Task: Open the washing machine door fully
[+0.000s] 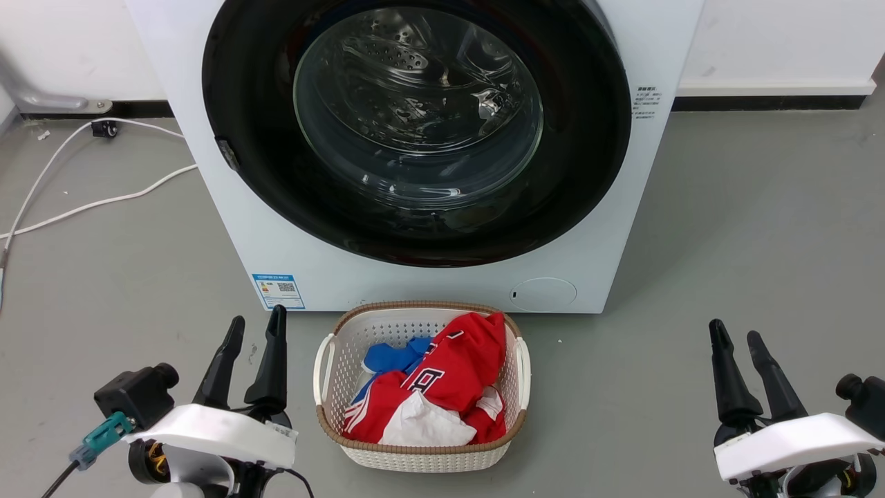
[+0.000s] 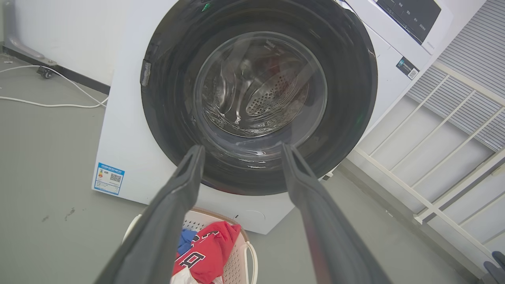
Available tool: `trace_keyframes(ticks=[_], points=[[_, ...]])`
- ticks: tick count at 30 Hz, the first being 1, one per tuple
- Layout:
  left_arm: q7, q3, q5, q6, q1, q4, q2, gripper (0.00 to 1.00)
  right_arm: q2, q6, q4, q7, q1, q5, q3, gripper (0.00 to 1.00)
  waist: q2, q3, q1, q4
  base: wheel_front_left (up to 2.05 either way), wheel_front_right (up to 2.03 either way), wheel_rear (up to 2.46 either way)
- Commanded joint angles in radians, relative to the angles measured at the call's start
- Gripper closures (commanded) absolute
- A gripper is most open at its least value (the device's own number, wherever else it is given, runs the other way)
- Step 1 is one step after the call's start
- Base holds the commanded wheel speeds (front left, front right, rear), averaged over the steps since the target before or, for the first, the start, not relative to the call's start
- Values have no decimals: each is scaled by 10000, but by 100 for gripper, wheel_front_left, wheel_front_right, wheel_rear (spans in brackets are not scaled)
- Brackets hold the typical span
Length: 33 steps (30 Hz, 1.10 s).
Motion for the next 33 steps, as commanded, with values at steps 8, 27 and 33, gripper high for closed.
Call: trace_keyframes(ticks=[8,27,33], points=[[-295,-291,1207,140,30,-74,316,0,40,16,-415,38,120,-1382,25,0,0,-45,0,-31,0,0,0],[-784,-618,3035,513,76,180,607,0,96,20,-906,87,436,-3461,-11,0,0,-94,0,-55,0,0,0],[-908,-617,3424,546,81,242,624,0,103,21,-841,-20,444,-3831,9,0,0,-99,0,-46,0,0,0]])
